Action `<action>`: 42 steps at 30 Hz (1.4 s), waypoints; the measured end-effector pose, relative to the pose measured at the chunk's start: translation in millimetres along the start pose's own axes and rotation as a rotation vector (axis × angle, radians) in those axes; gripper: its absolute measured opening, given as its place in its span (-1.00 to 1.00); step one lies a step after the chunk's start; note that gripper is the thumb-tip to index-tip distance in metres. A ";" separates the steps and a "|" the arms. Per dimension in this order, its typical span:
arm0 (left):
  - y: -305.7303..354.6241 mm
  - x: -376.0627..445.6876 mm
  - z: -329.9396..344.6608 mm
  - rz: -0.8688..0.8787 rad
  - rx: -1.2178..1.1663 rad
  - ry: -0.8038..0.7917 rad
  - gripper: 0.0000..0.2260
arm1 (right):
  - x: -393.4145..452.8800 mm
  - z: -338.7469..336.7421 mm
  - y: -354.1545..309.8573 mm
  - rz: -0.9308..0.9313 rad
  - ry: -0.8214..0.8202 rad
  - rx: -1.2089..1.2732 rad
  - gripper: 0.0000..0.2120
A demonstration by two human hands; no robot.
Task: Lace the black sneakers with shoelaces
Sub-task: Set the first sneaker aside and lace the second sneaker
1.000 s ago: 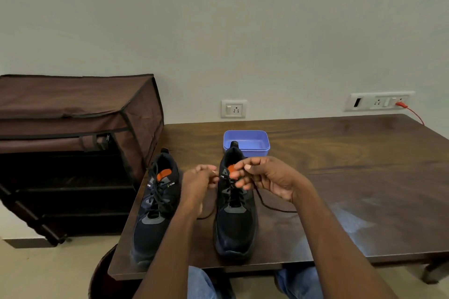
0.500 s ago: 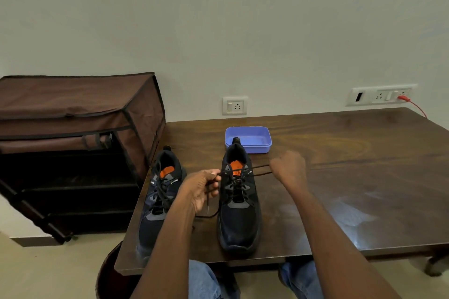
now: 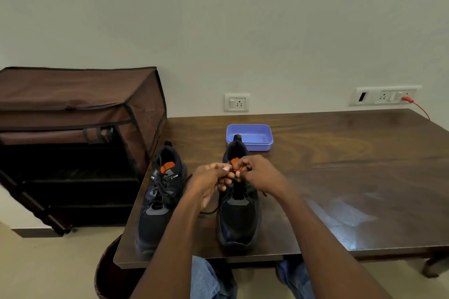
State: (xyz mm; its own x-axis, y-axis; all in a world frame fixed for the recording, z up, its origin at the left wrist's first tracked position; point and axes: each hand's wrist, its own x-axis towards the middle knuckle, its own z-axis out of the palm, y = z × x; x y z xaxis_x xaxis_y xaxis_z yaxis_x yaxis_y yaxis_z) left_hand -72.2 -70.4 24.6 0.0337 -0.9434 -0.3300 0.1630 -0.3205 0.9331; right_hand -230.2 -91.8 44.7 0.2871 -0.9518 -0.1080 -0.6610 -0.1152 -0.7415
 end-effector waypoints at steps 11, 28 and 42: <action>-2.1 3.5 1.3 0.047 0.014 0.008 -0.97 | 4.2 1.9 4.3 -0.035 0.030 0.064 -0.86; -12.3 15.7 -7.3 0.204 0.124 0.329 -0.86 | 22.8 9.6 12.2 0.125 0.280 0.042 -0.80; -15.2 17.3 3.2 0.262 0.378 0.248 -0.84 | 35.0 30.9 13.8 0.058 0.265 -0.005 -0.78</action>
State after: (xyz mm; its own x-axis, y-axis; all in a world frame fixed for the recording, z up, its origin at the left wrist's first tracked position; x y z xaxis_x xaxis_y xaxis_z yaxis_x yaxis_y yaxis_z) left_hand -77.3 -82.1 5.2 0.2659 -0.9621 -0.0601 -0.2479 -0.1285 0.9602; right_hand -207.8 -117.9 10.2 0.0572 -0.9980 0.0276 -0.6748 -0.0590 -0.7356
